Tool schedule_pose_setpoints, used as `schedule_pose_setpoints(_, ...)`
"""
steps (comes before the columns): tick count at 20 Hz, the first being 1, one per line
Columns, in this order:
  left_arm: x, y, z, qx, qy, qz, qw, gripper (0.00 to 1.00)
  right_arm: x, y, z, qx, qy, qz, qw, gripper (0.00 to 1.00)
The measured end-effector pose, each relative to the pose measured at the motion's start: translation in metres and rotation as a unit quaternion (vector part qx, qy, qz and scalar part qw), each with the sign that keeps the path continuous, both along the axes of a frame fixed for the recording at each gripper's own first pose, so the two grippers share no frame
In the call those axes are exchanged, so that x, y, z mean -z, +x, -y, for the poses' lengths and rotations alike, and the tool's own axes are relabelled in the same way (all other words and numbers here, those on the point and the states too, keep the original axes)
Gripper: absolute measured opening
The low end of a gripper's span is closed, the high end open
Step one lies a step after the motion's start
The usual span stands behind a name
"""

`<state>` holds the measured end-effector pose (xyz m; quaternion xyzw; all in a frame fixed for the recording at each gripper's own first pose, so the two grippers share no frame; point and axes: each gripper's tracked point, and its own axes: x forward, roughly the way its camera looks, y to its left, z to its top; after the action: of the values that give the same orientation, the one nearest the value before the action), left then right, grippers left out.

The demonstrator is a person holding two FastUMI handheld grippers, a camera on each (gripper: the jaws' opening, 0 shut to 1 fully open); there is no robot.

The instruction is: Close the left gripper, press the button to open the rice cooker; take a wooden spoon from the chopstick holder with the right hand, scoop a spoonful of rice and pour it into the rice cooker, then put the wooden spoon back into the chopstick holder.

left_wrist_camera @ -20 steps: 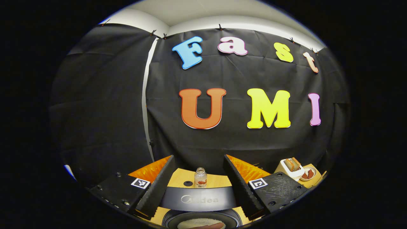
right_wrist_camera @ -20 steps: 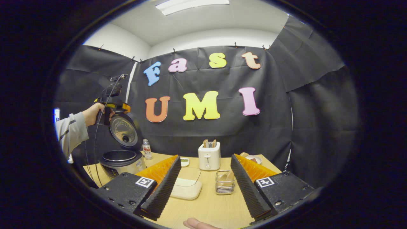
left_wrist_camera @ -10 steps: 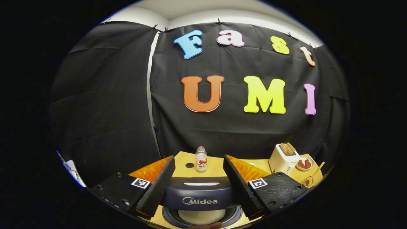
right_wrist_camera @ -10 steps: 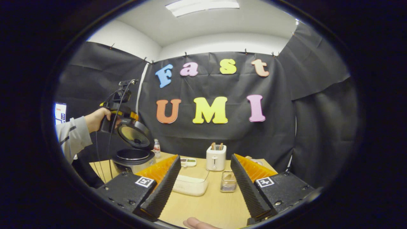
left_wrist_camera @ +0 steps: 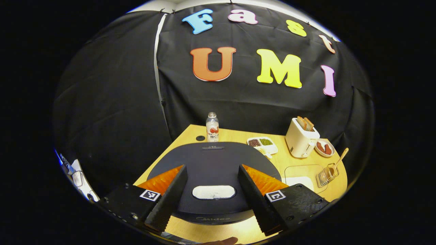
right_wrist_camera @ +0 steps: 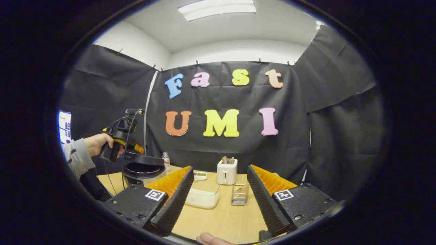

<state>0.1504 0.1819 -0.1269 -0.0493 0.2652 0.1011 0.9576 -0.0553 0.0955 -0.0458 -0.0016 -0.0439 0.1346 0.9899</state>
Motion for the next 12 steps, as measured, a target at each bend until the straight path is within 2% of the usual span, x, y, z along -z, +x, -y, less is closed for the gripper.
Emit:
schedule_pose_setpoints(9, 0.040, -0.038, 0.017, 0.009, -0.011, -0.054, 0.998, 0.97, -0.004, -0.016, -0.010, -0.009, -0.009, 0.005, 1.000, 1.00)
schedule_pose_setpoints(12, 0.039, -0.041, 0.018, 0.006, -0.007, -0.035, 0.999, 0.97, 0.001, -0.012, -0.010, -0.010, -0.008, -0.001, 1.000, 0.98)
